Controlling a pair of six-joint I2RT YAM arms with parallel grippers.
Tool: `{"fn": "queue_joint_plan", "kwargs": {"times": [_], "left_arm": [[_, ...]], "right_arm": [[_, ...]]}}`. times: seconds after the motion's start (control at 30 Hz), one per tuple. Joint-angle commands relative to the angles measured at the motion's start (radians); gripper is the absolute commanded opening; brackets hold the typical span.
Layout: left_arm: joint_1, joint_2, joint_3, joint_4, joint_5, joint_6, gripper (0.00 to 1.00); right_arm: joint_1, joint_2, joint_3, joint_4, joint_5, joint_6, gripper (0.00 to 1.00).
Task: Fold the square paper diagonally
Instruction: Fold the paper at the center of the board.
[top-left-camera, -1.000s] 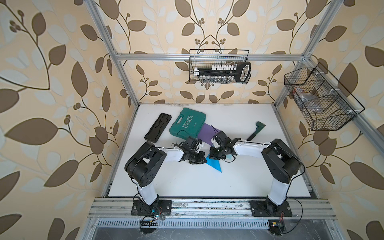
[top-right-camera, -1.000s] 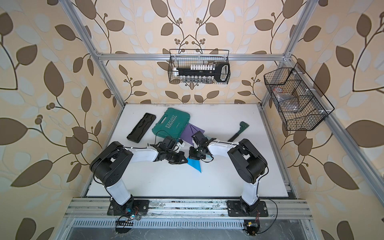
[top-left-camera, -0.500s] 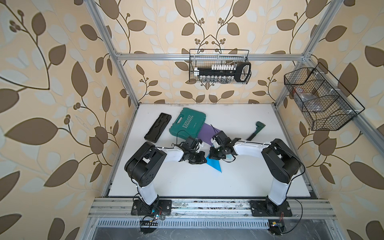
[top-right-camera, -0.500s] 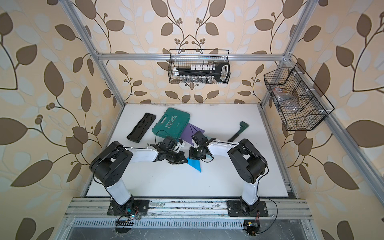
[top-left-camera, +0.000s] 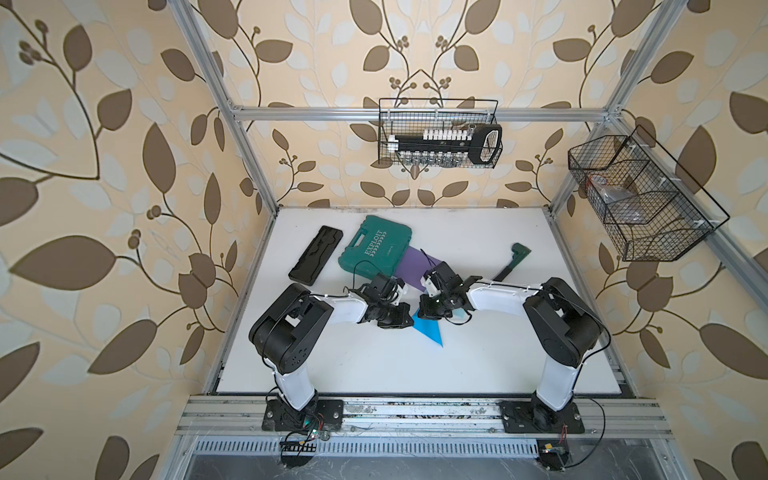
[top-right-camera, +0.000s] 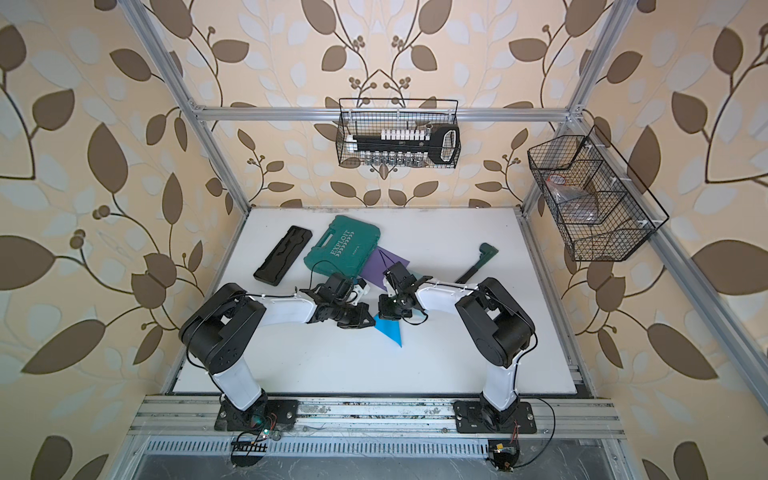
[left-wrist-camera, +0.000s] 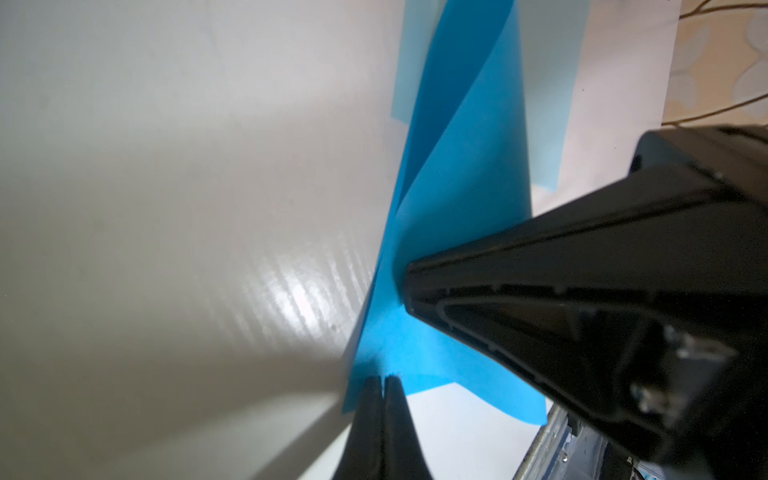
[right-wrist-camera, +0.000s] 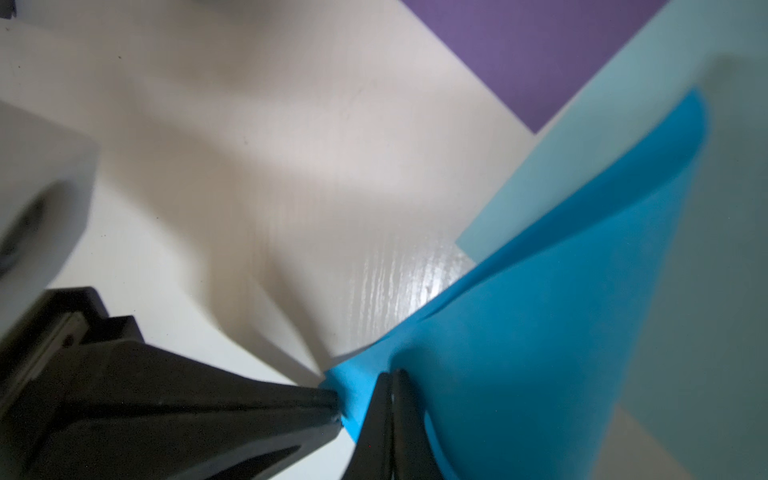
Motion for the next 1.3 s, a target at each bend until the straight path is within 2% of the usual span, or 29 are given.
{"fn": "queue_joint_plan", "kwargs": {"times": [0.0,0.4,0.73,1.27], "left_arm": [[-0.007,0.006,-0.002,-0.071,-0.066,0.003,0.00],[-0.007,0.012,0.004,-0.068,-0.065,0.003,0.00],[-0.005,-0.042,-0.017,-0.080,-0.084,0.009,0.00],[-0.006,-0.107,0.007,-0.022,-0.057,-0.018,0.00]], "right_arm": [[0.008,-0.010,-0.033,-0.074,-0.007,-0.034,0.03],[0.008,-0.014,-0.036,-0.083,-0.021,-0.063,0.02],[0.007,-0.035,-0.037,-0.081,0.040,-0.007,0.03],[0.009,-0.038,-0.037,-0.064,0.025,-0.010,0.04]]}}
